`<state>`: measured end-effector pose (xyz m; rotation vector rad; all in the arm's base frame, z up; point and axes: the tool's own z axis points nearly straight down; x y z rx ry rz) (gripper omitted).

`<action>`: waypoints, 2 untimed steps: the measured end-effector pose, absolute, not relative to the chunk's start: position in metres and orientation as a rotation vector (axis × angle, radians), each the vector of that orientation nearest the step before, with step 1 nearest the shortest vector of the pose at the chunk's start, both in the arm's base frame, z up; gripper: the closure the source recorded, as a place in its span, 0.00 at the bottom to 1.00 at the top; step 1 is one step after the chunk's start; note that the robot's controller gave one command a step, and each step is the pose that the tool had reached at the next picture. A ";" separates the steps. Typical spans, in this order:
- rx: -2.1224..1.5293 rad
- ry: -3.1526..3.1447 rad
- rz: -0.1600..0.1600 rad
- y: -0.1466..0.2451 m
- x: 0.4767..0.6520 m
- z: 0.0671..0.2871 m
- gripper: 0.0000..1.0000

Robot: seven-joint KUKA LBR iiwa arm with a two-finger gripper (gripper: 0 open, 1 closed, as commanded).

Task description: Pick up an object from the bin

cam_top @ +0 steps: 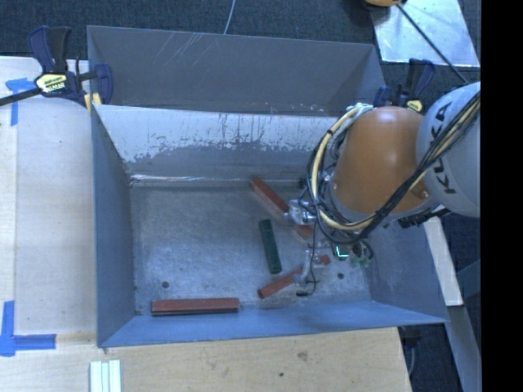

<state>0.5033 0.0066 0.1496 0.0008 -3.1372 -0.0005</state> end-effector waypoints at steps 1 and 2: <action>0.001 -3.144 0.000 0.007 0.505 0.153 0.00; 0.447 -3.110 0.001 -0.036 0.490 0.070 1.00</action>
Offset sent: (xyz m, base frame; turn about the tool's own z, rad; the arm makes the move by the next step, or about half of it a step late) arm -0.0132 -0.0425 -0.0796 -0.2862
